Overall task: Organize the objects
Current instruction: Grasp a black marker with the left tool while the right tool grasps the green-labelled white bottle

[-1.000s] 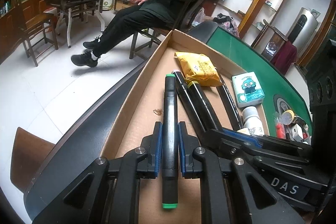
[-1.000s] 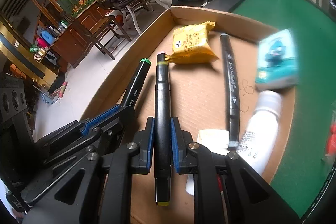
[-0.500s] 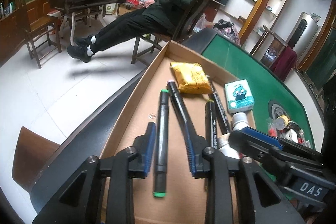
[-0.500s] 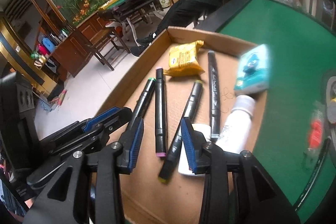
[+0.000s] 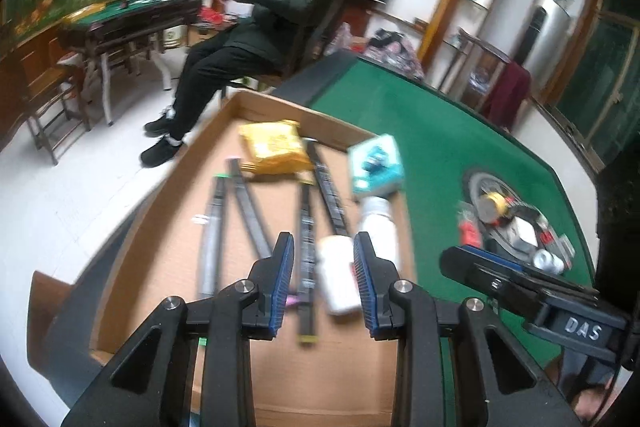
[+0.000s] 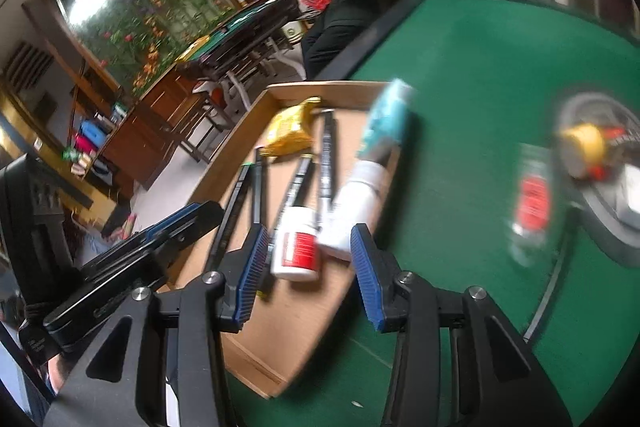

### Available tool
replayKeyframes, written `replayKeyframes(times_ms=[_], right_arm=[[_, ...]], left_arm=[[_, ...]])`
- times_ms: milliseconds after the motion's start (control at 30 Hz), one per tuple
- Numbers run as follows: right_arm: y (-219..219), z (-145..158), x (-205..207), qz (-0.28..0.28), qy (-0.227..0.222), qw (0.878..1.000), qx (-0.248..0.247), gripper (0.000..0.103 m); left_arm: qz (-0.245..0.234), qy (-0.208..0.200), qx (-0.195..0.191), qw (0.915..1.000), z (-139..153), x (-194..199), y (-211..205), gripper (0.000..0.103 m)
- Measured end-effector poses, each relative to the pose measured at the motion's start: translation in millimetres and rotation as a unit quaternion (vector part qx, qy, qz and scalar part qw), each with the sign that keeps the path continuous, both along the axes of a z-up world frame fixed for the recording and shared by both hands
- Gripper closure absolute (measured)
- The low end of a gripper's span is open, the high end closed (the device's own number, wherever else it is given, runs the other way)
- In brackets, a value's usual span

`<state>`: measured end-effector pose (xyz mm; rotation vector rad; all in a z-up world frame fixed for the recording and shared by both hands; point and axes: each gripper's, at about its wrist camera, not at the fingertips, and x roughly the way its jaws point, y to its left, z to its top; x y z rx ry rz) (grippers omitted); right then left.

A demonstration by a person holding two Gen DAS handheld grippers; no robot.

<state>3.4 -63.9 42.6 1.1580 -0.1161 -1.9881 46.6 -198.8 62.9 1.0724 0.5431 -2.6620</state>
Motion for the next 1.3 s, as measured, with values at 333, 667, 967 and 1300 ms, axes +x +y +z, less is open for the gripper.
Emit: replayKeyframes(times_ms=[333,667,967,1300], right_arm=[[117.7,5.0,-26.3,-0.094,0.002,0.995,-0.019,0.062],[258.7,7.7,-73.3,-0.244,0.018,0.970,0.007,0.048],[299.8,-31.1,-122.2,-0.278,-0.052,0.959,-0.006,0.047],[238.6,-24.3,-93.5,-0.150,-0.040,0.984,0.086,0.047]], left_arm=[[-0.150,-0.033,0.017,0.9880,-3.4,-42.1,110.7,0.071],[-0.194,-0.100,-0.030,0.9755,-42.5,-98.4,180.5,0.071],[-0.190,-0.091,-0.075,0.9745,-60.0,-108.1,193.0,0.071],[-0.205,-0.091,-0.083,0.9710,-61.6,-106.5,189.6,0.080]])
